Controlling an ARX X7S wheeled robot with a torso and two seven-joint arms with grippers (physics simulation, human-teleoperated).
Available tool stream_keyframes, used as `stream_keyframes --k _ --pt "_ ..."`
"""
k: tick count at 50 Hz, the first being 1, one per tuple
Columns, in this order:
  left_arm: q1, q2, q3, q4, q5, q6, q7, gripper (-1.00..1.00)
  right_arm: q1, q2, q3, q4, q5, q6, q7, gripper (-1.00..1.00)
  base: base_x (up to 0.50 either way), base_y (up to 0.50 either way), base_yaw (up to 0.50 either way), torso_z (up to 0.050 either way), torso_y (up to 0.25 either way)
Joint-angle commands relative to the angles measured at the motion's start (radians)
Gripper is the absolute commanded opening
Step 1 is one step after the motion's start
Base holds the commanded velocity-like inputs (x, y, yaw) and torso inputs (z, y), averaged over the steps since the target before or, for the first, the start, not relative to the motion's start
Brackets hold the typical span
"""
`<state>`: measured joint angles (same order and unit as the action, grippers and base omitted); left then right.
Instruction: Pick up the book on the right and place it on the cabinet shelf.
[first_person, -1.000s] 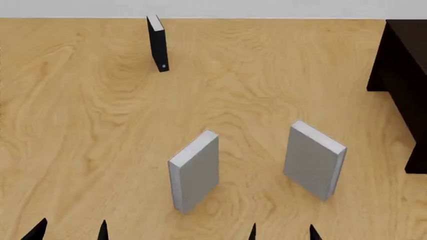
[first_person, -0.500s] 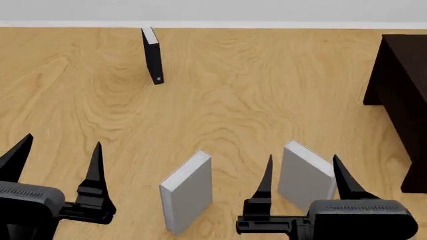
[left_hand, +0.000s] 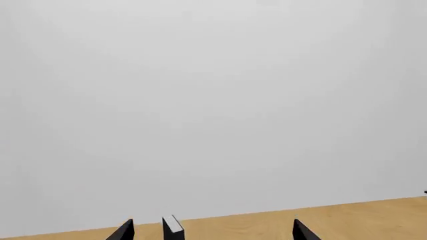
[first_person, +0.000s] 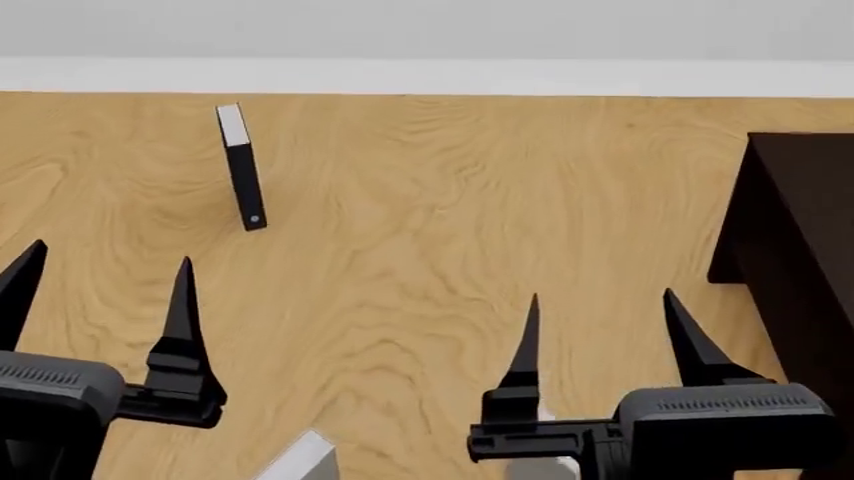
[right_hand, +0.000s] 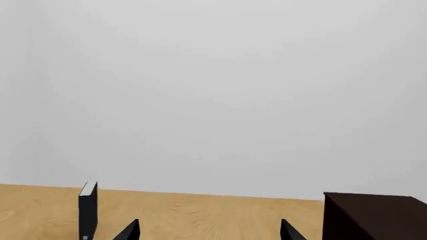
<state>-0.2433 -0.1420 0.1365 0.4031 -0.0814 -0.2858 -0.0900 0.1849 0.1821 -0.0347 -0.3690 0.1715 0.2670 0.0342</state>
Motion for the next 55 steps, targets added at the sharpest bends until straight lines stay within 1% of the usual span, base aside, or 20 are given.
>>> stream_keyframes --k 1,6,13,19,20,23,29,32,33,34,43,45,48,50,55 --pt "-0.003 -0.011 0.024 -0.016 0.045 0.049 -0.034 1.0 -0.008 0.014 -0.009 -0.027 0.011 0.006 0.006 1.0 0.47 -0.24 0.0 0.0 0.0" --pt "0.001 -0.016 0.023 0.004 0.046 0.037 -0.045 1.0 -0.024 0.02 0.005 -0.037 0.032 -0.006 0.012 1.0 0.47 -0.24 0.0 0.0 0.0" --pt "0.006 -0.021 0.027 0.019 0.044 0.033 -0.053 1.0 -0.016 0.022 -0.015 -0.03 0.021 -0.005 0.018 1.0 0.47 -0.24 0.0 0.0 0.0" --pt "0.001 -0.025 0.024 0.016 0.036 0.035 -0.057 1.0 -0.013 0.026 -0.029 -0.02 0.007 -0.01 0.024 1.0 0.5 -0.03 0.0 0.0 0.0" --pt "-0.001 -0.026 0.022 0.019 0.032 0.034 -0.057 1.0 -0.011 0.016 -0.01 -0.016 0.041 -0.001 0.024 1.0 0.5 0.0 0.0 0.0 0.015" --pt "-0.001 -0.027 0.023 0.021 0.03 0.033 -0.06 1.0 0.006 0.019 -0.014 -0.011 0.047 0.041 0.031 1.0 0.02 0.0 0.0 0.0 0.0" --pt "-0.006 -0.031 0.023 0.003 0.025 0.046 -0.063 1.0 0.014 0.021 -0.03 0.007 0.031 0.047 0.04 1.0 0.0 0.0 0.0 0.0 0.0" --pt "-0.006 -0.032 0.027 0.004 0.027 0.045 -0.068 1.0 0.009 0.021 -0.024 0.01 0.034 0.022 0.042 1.0 0.08 0.5 0.0 0.0 0.0" --pt "-0.006 -0.032 0.027 0.006 0.027 0.044 -0.07 1.0 0.007 0.015 -0.011 0.011 0.063 0.009 0.033 1.0 0.08 0.16 0.0 0.0 0.0" --pt "-0.007 -0.033 0.027 0.01 0.026 0.04 -0.071 1.0 0.009 0.022 -0.016 0.007 0.055 0.03 0.039 1.0 0.0 0.0 0.0 0.0 0.0" --pt "-0.008 -0.039 0.026 0.015 0.02 0.036 -0.079 1.0 0.01 0.024 -0.02 0.002 0.065 0.029 0.043 1.0 0.0 0.0 0.0 0.0 0.0" --pt "-0.01 -0.04 0.025 0.012 0.018 0.035 -0.081 1.0 0.013 0.028 -0.022 -0.013 0.071 0.061 0.048 1.0 0.0 0.0 0.0 0.0 0.0" --pt "-0.013 -0.042 0.025 0.009 0.013 0.032 -0.08 1.0 0.03 0.059 -0.027 -0.069 0.129 0.19 0.026 1.0 0.0 0.0 0.0 0.0 0.0" --pt "-0.014 -0.045 0.028 -0.002 0.015 0.042 -0.08 1.0 0.068 0.084 -0.033 -0.102 0.163 0.338 0.039 1.0 0.0 0.0 0.0 0.0 0.0" --pt "-0.019 -0.048 0.03 0.0 0.014 0.034 -0.084 1.0 0.162 0.153 -0.024 -0.251 0.248 0.623 0.056 1.0 0.0 0.0 0.0 0.0 0.0"
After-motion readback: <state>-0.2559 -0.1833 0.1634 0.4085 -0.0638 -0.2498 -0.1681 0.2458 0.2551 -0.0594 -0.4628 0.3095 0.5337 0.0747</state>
